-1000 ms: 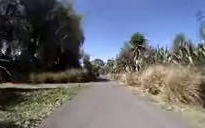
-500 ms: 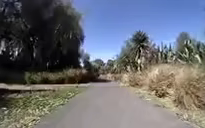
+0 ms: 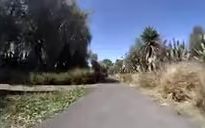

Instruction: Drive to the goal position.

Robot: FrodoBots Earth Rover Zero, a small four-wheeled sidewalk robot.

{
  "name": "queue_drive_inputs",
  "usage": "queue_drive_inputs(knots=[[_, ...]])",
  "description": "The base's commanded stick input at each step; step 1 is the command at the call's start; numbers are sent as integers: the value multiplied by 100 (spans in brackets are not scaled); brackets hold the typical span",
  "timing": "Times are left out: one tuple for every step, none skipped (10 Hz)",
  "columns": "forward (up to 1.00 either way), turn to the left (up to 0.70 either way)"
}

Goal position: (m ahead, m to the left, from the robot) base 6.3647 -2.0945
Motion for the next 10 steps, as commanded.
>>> queue_drive_inputs(knots=[[85, 0], [85, 0], [85, 0], [85, 0], [85, 0], [85, 0], [85, 0], [85, 0], [85, 0], [85, 0]])
